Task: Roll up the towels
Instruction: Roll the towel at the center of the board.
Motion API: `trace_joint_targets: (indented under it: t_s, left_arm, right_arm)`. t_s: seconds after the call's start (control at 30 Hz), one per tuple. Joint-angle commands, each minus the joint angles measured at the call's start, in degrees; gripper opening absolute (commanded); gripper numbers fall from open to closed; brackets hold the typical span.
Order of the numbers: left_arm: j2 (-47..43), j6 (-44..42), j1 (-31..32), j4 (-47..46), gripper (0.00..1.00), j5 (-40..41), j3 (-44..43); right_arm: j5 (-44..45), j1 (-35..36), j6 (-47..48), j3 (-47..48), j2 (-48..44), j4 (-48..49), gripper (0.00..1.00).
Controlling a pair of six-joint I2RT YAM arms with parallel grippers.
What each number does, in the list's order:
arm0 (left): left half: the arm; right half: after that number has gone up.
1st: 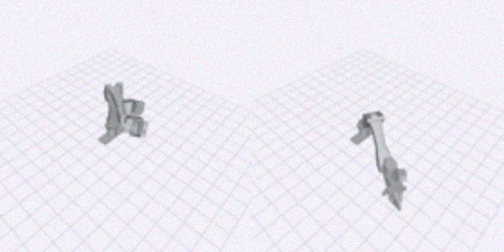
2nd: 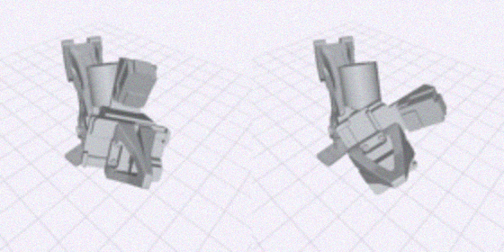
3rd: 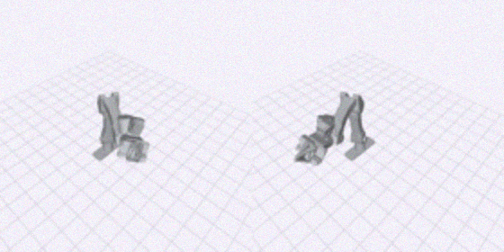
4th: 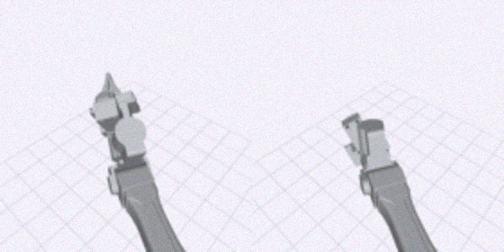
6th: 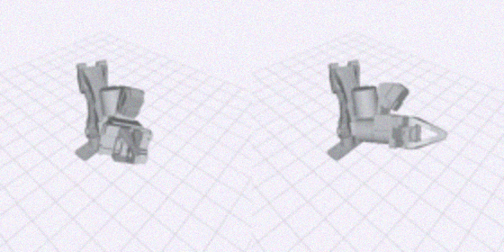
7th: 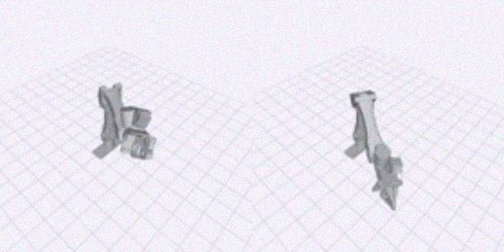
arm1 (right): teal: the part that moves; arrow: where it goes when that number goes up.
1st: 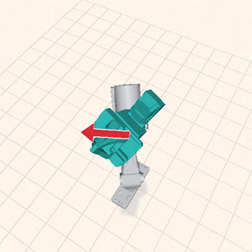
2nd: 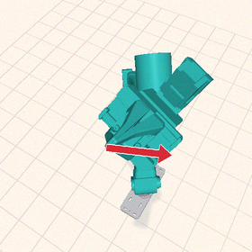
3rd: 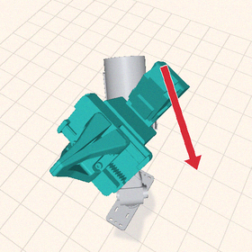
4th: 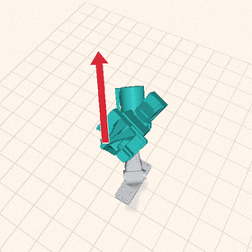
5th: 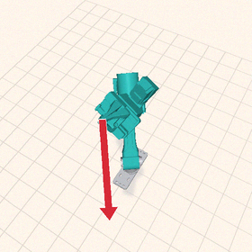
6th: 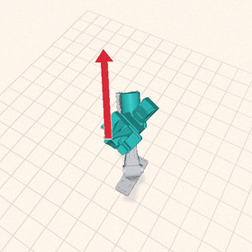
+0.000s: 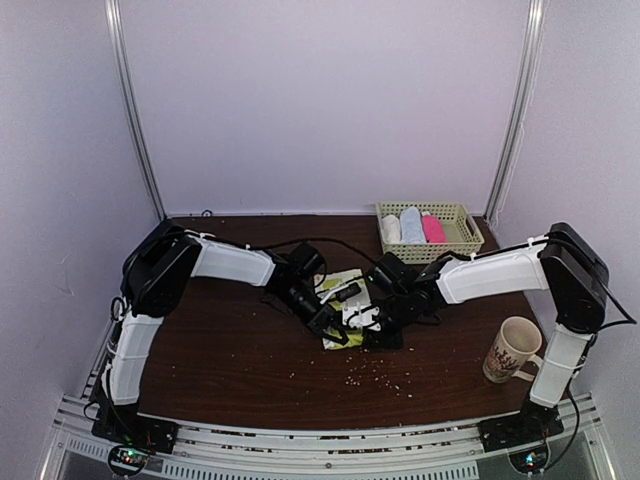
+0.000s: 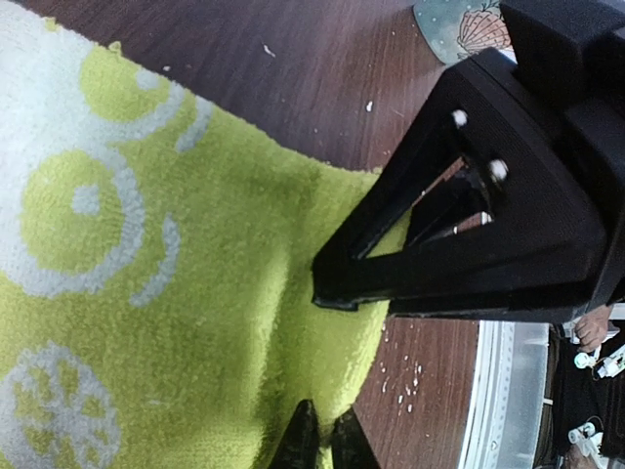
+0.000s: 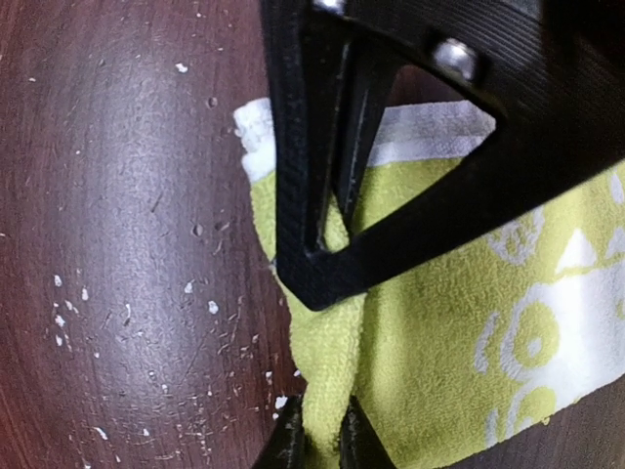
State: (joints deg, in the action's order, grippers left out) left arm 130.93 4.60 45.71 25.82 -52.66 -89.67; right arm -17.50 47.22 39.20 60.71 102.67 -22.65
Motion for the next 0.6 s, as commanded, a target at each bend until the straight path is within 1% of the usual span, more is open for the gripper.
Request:
trace_joint_targets:
  t_s: [0.0, 0.07, 0.1, 0.17, 0.2, 0.23, 0.3, 0.33, 0.4, 0.47, 0.5, 0.57]
  left_arm:
    - [-2.8, 0.4, -0.8, -4.3, 0.09, 1.2, 2.8]
    - [-5.7, 2.2, -1.0, -9.6, 0.14, 2.7, 6.4]
    - [-7.9, 3.5, -1.0, -14.2, 0.19, 2.7, 9.5]
    - [-12.2, 7.7, -1.0, -26.1, 0.3, 3.1, 16.8]
    - [-15.0, 9.6, -1.0, -34.4, 0.34, 4.0, 22.1]
    - [-16.2, 10.9, -0.9, -38.0, 0.35, 5.3, 24.5]
    - [-20.0, 13.3, -1.0, -50.0, 0.39, 9.3, 31.3]
    - [-21.3, 13.7, -0.9, -54.1, 0.41, 11.3, 34.9]
    - [-22.8, 14.0, -0.5, -60.3, 0.43, 15.2, 39.2]
    - [-23.7, 13.2, 0.3, -66.1, 0.48, 17.9, 42.7]
    - [-23.9, 12.0, 0.9, -68.0, 0.49, 19.6, 43.7]
    - [-23.1, 9.5, 1.9, -69.0, 0.49, 21.4, 43.8]
  right_arm:
    - [-3.7, -1.5, -0.1, 1.9, -0.4, -2.6, 0.07]
    - [-6.4, -2.7, -0.2, 2.7, 0.2, -3.8, 0.04]
    - [-7.2, -3.3, -0.2, 3.1, 0.5, -4.4, 0.03]
    - [-10.0, -4.6, -0.3, 3.9, 1.4, -5.4, 0.01]
    - [-11.4, -5.4, -0.3, 4.5, 2.0, -6.0, 0.01]
    - [-12.8, -6.0, -0.4, 5.4, 2.6, -6.9, 0.01]
    - [-15.6, -7.4, -0.2, 7.1, 3.9, -9.1, 0.0]
    - [-16.7, -7.9, -0.2, 8.0, 4.4, -10.0, 0.0]
    - [-18.2, -8.6, -0.3, 9.8, 6.0, -12.1, 0.0]
    - [-19.4, -9.2, -0.5, 11.8, 7.8, -14.2, 0.0]
    - [-20.1, -9.6, -0.6, 12.8, 8.7, -15.4, 0.0]
    - [-21.1, -10.1, -0.6, 13.8, 10.1, -16.8, 0.01]
